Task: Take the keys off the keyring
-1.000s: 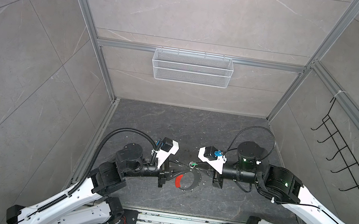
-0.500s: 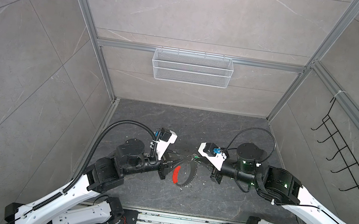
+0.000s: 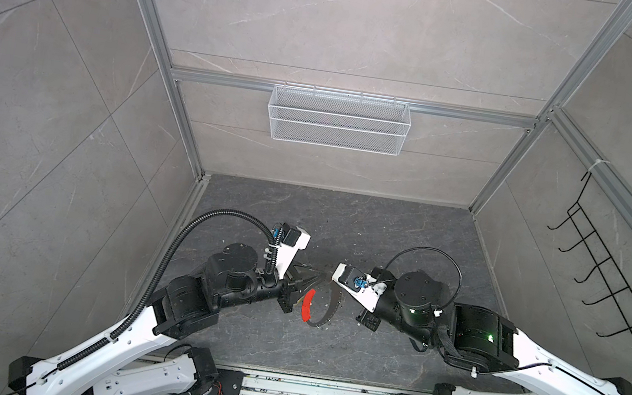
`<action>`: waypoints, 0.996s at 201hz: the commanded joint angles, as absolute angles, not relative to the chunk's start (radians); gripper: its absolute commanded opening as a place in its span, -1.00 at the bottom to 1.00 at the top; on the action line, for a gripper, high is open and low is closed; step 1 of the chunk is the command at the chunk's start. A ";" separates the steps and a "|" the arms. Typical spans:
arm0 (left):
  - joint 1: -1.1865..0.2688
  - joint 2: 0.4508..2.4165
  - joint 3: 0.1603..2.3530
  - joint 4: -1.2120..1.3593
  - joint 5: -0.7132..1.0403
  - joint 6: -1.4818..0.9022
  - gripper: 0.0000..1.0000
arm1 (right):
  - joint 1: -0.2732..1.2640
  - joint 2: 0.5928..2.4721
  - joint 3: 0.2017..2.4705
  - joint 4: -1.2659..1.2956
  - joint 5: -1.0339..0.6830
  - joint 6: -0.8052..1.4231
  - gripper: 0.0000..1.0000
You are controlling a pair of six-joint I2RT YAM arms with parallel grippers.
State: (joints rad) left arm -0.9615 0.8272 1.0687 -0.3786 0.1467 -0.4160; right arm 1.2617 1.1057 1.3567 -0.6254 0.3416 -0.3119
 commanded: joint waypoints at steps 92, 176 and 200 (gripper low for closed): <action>-0.951 0.766 0.986 -0.310 0.207 -0.458 -0.27 | 1.264 1.069 1.346 -0.466 0.309 -0.383 -1.00; -0.951 0.592 0.920 -0.229 0.233 -0.230 -0.05 | 1.046 1.051 1.331 -0.466 -0.173 -0.388 -1.00; -0.951 0.588 0.892 -0.144 0.260 -0.151 -0.05 | 1.021 1.078 1.368 -0.497 -0.274 -0.388 -1.00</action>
